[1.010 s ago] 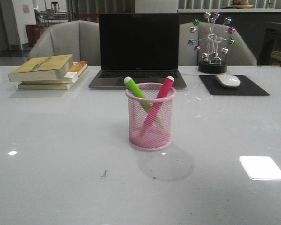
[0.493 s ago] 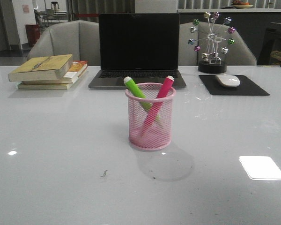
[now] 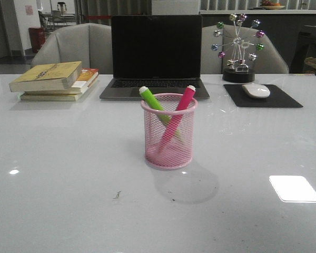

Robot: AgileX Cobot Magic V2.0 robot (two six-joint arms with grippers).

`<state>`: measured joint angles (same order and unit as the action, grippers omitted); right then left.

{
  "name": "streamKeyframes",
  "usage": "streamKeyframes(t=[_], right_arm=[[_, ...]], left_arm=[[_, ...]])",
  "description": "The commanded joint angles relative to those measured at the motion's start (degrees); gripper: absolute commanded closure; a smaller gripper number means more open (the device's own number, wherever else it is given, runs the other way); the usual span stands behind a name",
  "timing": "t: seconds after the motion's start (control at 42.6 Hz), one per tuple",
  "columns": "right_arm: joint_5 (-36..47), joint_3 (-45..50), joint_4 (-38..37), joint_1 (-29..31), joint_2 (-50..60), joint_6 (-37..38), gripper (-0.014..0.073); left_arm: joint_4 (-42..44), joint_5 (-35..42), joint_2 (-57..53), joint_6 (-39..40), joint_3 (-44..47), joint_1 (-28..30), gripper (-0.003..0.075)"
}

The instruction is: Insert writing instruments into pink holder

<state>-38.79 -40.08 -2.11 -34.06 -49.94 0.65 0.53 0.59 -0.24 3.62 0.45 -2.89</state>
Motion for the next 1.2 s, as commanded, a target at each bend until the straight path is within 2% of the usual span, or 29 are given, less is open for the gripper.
streamKeyframes(t=[0.0,0.611,0.752,0.963,1.174], right_arm=[[3.67,-1.51,-0.61,0.24,0.63,-0.65,0.0536],[4.49,-0.64,-0.85,0.94,1.82,-0.65,0.0536],[11.11,4.43,-1.00,9.11,8.52,-0.65,0.0536],[28.21,18.74,-1.00,24.41,27.10,-0.65,0.0536],[38.79,32.92,-0.70,32.27,43.50,-0.65,0.0536]], left_arm=[[-0.53,5.09,-1.14,-0.08,0.04,-0.09,0.0627],[-0.53,5.09,-1.14,-0.08,0.04,-0.09,0.0627],[-0.53,5.09,-1.14,-0.08,0.04,-0.09,0.0627],[-0.53,5.09,-1.14,-0.08,0.04,-0.09,0.0627],[-0.53,5.09,-1.14,-0.08,0.04,-0.09,0.0627]])
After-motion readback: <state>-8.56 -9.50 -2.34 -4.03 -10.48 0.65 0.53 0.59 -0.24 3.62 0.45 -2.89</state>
